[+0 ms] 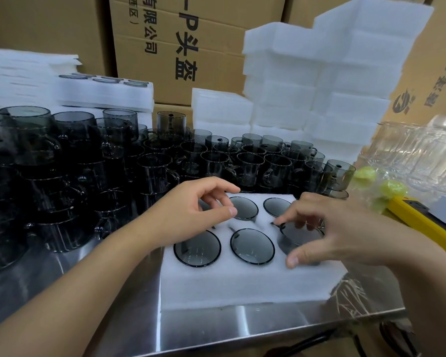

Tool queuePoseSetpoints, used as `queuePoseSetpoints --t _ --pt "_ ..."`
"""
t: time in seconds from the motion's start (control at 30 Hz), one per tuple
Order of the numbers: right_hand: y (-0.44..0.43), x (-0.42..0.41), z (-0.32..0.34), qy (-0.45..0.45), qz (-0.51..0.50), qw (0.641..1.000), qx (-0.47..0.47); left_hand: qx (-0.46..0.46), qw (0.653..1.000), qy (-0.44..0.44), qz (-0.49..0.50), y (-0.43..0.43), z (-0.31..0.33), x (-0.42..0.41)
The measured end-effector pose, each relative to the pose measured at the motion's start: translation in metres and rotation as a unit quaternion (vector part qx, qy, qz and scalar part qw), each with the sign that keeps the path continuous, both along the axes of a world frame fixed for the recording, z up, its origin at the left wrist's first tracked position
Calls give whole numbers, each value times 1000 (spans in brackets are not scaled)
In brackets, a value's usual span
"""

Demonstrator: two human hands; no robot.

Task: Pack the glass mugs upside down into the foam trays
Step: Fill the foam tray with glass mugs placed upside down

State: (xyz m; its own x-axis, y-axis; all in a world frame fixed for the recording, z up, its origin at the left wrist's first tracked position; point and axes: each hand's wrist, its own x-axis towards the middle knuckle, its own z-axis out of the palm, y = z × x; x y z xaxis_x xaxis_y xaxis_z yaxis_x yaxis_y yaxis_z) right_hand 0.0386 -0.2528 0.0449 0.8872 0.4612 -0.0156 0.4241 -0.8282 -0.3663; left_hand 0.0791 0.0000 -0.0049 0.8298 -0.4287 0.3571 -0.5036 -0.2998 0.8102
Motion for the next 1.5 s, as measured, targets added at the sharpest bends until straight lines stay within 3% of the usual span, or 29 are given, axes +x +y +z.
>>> queuePoseSetpoints --t 0.1,0.23,0.3,0.57,0.7,1.33,1.5 --pt "11 5 13 -25 -2 999 -35 4 1000 -3 1 1 -1 1" --pt "32 14 9 -137 45 982 118 13 1000 -8 1 1 -1 2" --pt "41 20 -3 -147 52 977 147 16 1000 -11 2 1 -1 2" --pt "39 33 -29 -72 7 994 86 20 1000 -18 12 1 -2 1" --pt "43 27 -33 -118 38 992 18 20 999 -21 18 0 -1 0" --pt "48 26 -40 -212 33 974 -68 24 997 -35 65 -1 -4 -6" --pt "46 26 -41 -190 19 982 -3 2 995 -37 87 0 -5 -10"
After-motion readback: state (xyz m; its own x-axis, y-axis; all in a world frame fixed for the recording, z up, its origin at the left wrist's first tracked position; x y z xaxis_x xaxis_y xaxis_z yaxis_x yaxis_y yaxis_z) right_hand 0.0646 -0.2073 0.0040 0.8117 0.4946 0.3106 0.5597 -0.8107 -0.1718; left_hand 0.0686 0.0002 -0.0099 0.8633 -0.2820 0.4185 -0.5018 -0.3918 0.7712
